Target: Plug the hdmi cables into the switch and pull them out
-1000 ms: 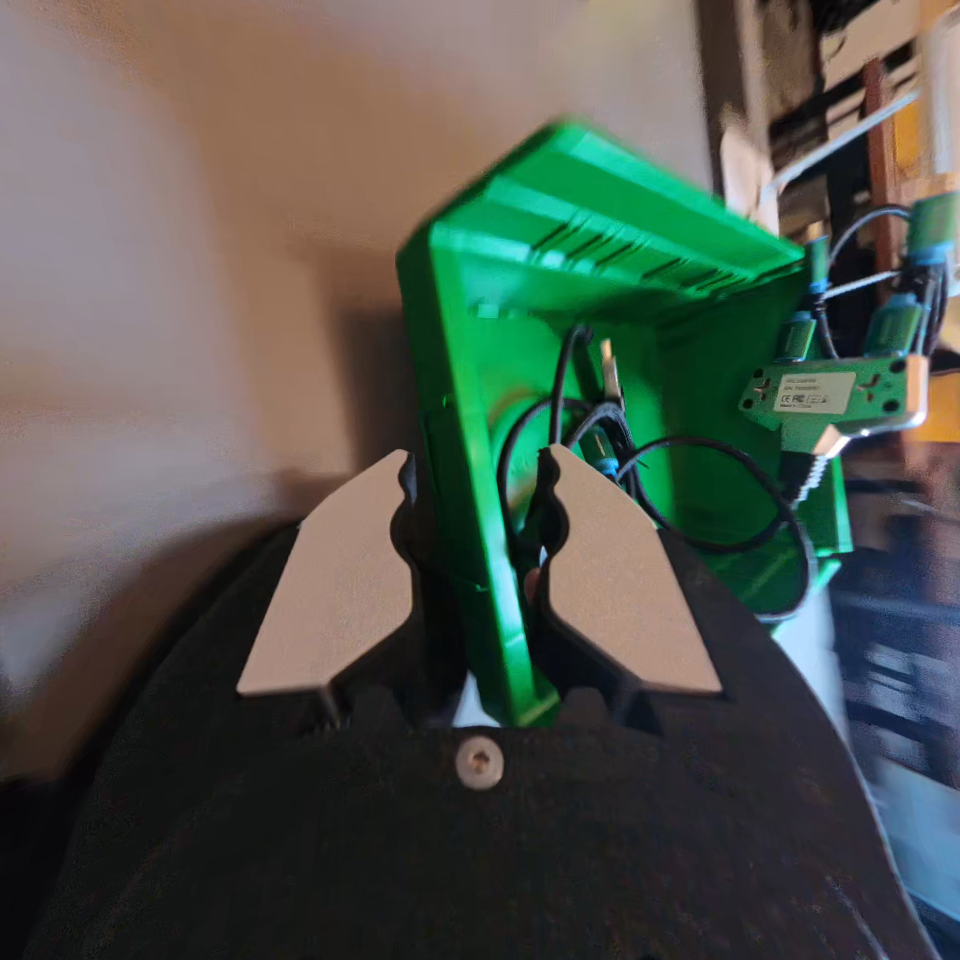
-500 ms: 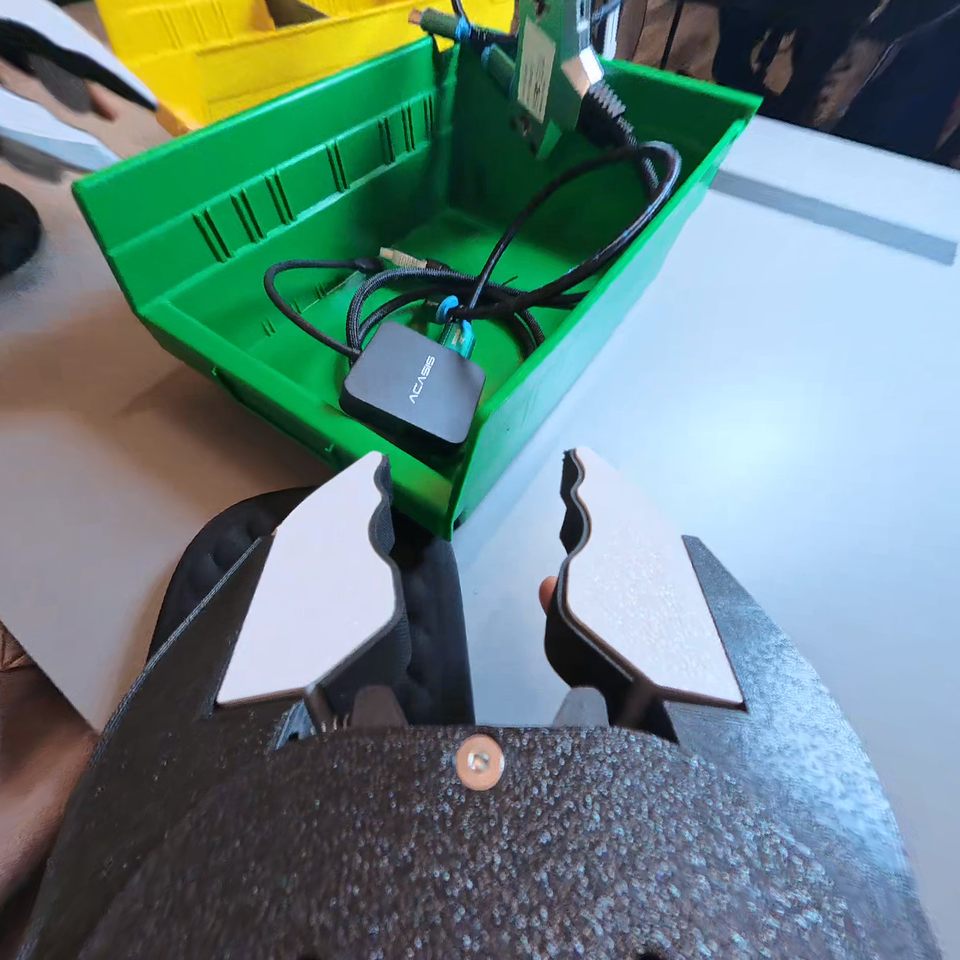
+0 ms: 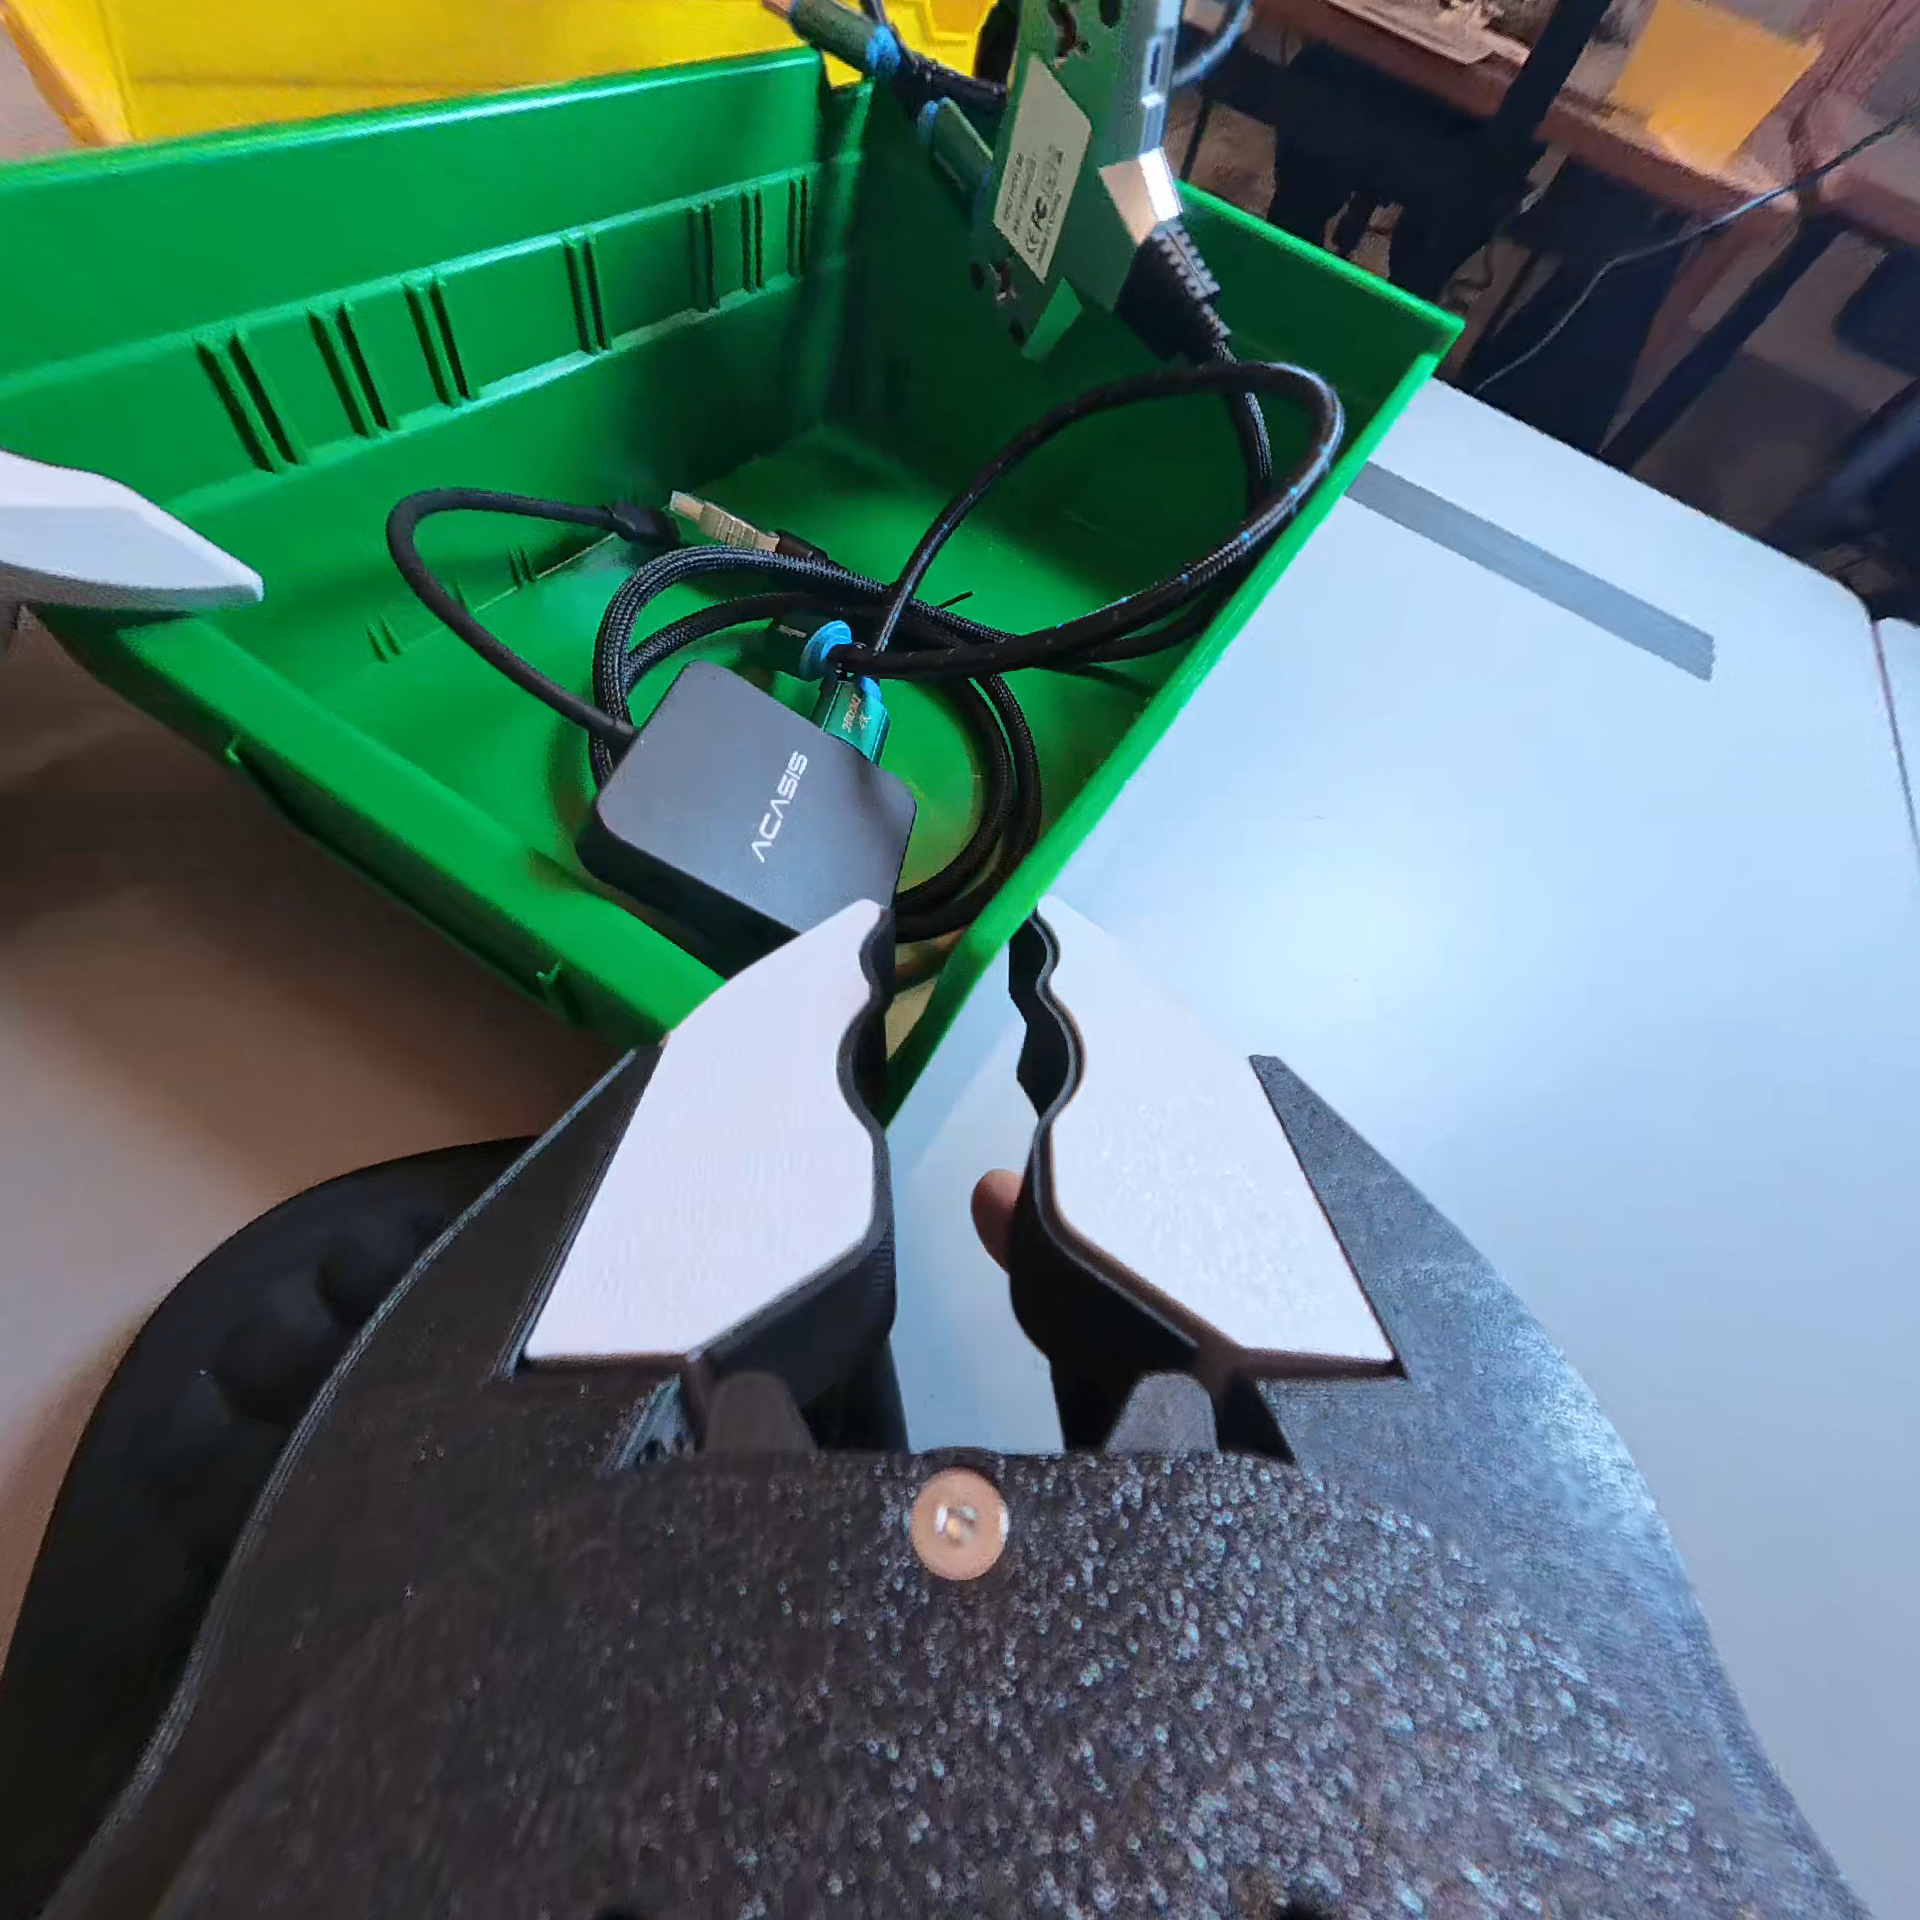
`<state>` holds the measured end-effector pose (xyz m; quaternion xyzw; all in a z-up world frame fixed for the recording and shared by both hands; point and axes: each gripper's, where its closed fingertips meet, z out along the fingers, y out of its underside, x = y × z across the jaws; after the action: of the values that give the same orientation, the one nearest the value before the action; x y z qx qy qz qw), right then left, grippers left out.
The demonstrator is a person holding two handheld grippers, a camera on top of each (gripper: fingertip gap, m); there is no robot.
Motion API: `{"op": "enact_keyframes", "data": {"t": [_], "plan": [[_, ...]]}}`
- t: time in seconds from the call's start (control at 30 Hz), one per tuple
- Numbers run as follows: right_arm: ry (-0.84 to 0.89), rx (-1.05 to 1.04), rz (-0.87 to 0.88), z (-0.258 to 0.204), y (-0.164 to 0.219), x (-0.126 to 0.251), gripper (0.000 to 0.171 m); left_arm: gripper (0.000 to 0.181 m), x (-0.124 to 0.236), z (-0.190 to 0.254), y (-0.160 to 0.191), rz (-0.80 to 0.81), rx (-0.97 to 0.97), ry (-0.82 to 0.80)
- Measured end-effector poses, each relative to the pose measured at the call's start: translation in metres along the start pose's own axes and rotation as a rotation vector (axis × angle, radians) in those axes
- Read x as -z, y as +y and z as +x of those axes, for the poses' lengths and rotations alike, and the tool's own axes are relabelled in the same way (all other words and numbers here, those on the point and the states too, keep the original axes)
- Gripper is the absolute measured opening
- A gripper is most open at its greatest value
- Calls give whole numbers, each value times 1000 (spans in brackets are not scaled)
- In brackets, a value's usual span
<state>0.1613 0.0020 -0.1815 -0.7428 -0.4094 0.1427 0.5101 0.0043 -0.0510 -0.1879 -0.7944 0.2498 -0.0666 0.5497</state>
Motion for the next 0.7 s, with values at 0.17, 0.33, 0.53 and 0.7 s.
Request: {"op": "enact_keyframes", "data": {"t": [0.17,0.33,0.53,0.7], "plan": [[54,94,51,-17,-10,20,17,28,20,-9,-5,50,-10,-8],[99,133,134,-22,-34,46,14,20,38,-9,-21,121,-61,-29],[138,190,199,-20,-68,78,12,19,62,-3,-54,208,-124,-41],[140,255,359,-38,-128,100,13,19,113,-23,-96,303,-187,-130]]}}
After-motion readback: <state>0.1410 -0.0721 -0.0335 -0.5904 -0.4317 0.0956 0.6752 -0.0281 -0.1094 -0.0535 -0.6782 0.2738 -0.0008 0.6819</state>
